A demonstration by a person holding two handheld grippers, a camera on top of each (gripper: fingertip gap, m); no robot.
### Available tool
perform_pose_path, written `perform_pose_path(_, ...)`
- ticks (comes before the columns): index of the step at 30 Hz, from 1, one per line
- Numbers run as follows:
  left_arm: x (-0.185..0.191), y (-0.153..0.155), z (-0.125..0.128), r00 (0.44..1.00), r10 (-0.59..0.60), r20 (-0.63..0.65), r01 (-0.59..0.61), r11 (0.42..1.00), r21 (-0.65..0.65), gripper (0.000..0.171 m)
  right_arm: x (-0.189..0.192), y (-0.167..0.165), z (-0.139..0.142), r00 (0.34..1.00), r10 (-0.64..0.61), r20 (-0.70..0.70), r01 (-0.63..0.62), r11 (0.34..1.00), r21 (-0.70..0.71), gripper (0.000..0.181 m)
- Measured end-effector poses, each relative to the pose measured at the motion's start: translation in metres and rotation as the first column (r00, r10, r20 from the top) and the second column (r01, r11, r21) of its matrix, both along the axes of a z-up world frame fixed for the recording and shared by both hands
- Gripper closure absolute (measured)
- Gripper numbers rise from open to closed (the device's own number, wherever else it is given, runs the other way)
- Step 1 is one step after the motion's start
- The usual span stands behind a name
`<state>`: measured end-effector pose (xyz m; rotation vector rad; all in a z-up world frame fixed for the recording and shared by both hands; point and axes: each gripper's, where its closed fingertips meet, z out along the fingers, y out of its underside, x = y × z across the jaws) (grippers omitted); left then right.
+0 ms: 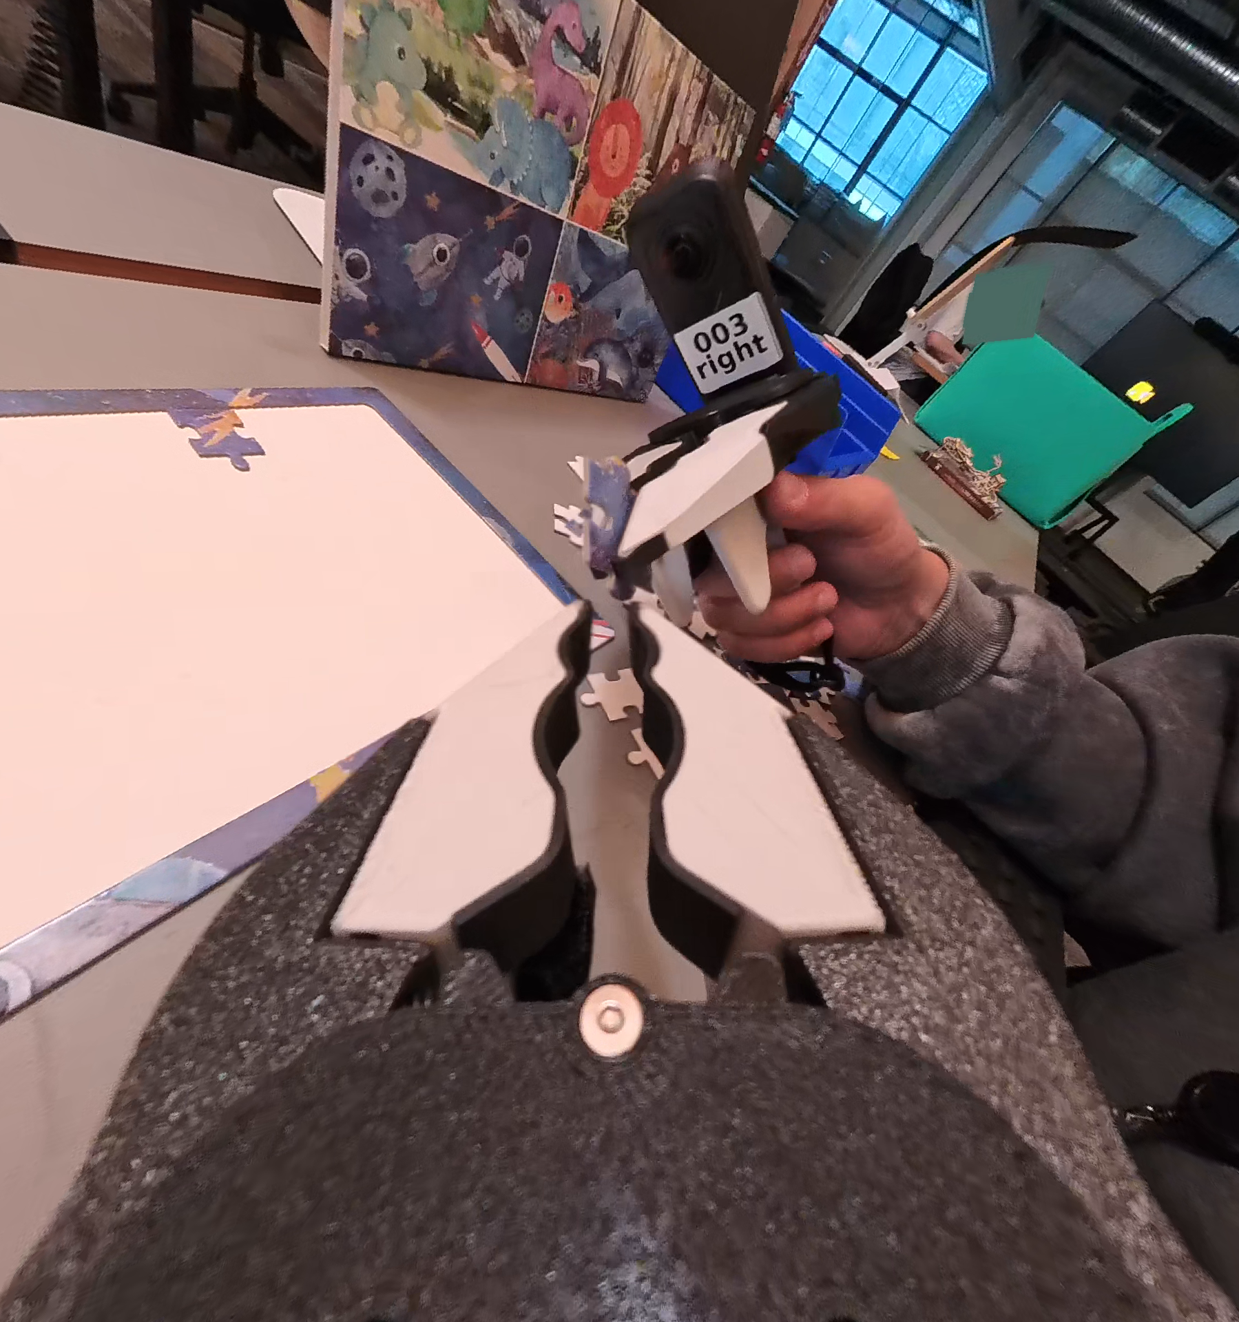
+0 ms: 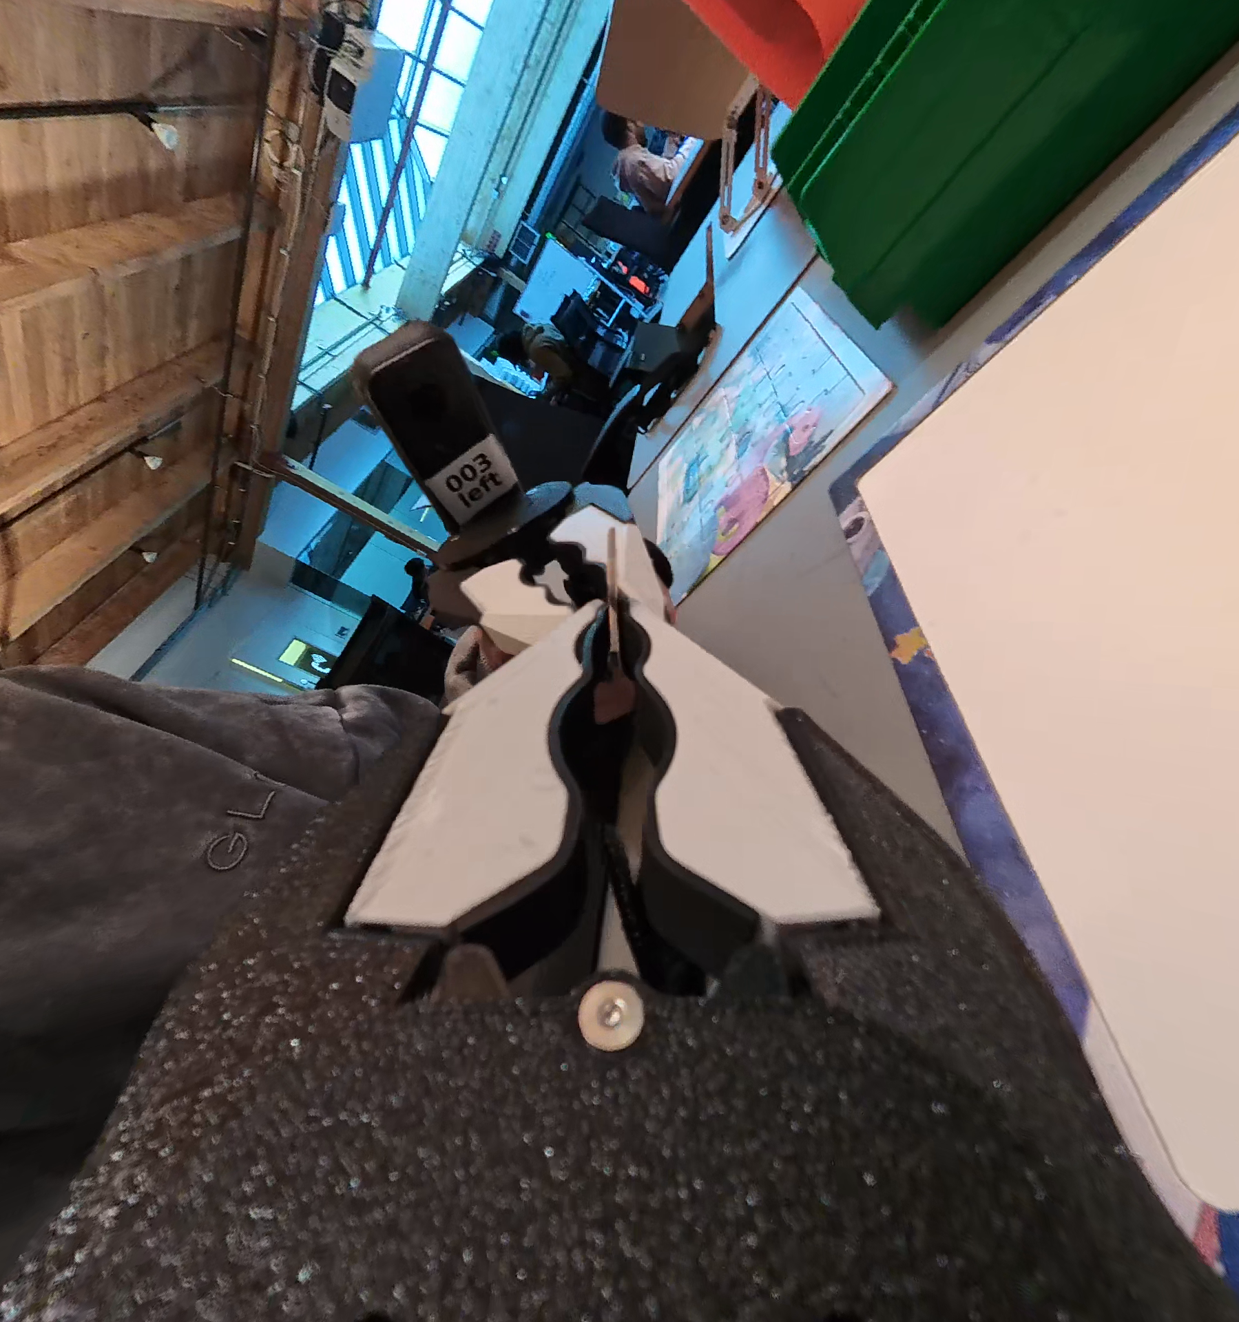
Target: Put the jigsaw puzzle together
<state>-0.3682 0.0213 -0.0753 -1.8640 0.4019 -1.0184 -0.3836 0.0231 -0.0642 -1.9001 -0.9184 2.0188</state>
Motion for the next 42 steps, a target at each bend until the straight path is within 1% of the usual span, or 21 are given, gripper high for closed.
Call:
perform_pose_path(2,-0.001,-0.002,0.004,1.000,-0.014,0.028,0.014,1.000,0.008,0.171,-0.001,-0.001,0.002,1.000,0.005,-0.013,-0.005,1.000,-0.007,0.180)
perform_pose_path(3,-0.001,-0.003,0.007,0.999,-0.020,0.046,0.019,1.000,0.009,0.171,0.000,-0.001,0.004,1.000,0.007,-0.023,-0.008,1.000,-0.015,0.180)
perform_pose_path(6,-0.004,-0.003,0.011,0.995,-0.023,0.092,0.023,1.000,-0.001,0.171,0.002,-0.002,0.006,0.999,0.020,-0.041,-0.021,0.999,-0.037,0.180)
perform_pose_path(9,-0.009,0.000,0.013,0.993,0.001,0.115,0.000,1.000,-0.004,0.171,0.002,-0.002,0.004,0.999,0.022,-0.034,-0.023,0.999,-0.035,0.180)
perform_pose_path(14,-0.016,0.005,0.014,0.991,0.043,0.125,-0.043,0.999,-0.004,0.171,0.000,-0.007,-0.001,0.999,0.038,0.000,-0.038,0.999,-0.007,0.180)
perform_pose_path(17,-0.022,0.007,0.016,0.987,0.064,0.145,-0.064,0.998,-0.006,0.171,0.000,-0.003,-0.001,1.000,0.017,0.005,-0.017,1.000,-0.002,0.180)
perform_pose_path(19,-0.022,0.006,0.015,0.986,0.059,0.154,-0.057,0.998,-0.016,0.167,0.002,0.001,-0.001,1.000,-0.005,0.002,0.005,1.000,-0.006,0.180)
perform_pose_path(22,-0.006,-0.004,0.008,0.988,-0.031,0.152,0.040,0.998,-0.054,0.145,0.004,0.006,0.002,1.000,-0.029,-0.010,0.029,1.000,-0.012,0.180)
perform_pose_path(23,0.000,-0.007,0.005,0.990,-0.054,0.133,0.062,0.996,-0.063,0.143,0.004,0.006,0.003,1.000,-0.024,-0.016,0.024,1.000,-0.012,0.180)
perform_pose_path(24,0.003,-0.008,0.002,0.993,-0.061,0.104,0.068,0.996,-0.060,0.144,0.004,0.004,0.004,1.000,-0.018,-0.021,0.018,1.000,-0.012,0.180)
perform_pose_path(25,0.005,-0.008,-0.001,0.995,-0.064,0.075,0.068,0.997,-0.049,0.148,0.003,0.003,0.005,1.000,-0.013,-0.021,0.013,1.000,-0.010,0.180)
perform_pose_path(27,0.006,-0.009,0.001,0.997,-0.063,0.053,0.064,0.998,-0.023,0.161,0.002,0.000,0.004,1.000,-0.001,-0.016,0.001,1.000,-0.004,0.180)
perform_pose_path(33,-0.010,-0.004,0.012,0.987,-0.028,0.156,0.033,0.999,-0.031,0.168,0.005,0.003,0.005,1.000,-0.005,-0.020,0.005,1.000,-0.010,0.180)
perform_pose_path(36,-0.011,-0.004,0.014,0.985,-0.030,0.169,0.035,0.999,-0.027,0.169,0.005,0.000,0.006,1.000,0.004,-0.024,-0.004,1.000,-0.008,0.180)
perform_pose_path(39,-0.015,-0.004,0.019,0.977,-0.026,0.213,0.032,0.999,-0.025,0.169,0.005,-0.004,0.006,0.999,0.026,-0.024,-0.026,1.000,-0.003,0.180)
perform_pose_path(42,-0.021,-0.001,0.020,0.967,-0.010,0.256,0.023,0.999,-0.049,0.169,0.002,-0.013,-0.001,0.998,0.069,0.014,-0.069,0.997,0.023,0.180)
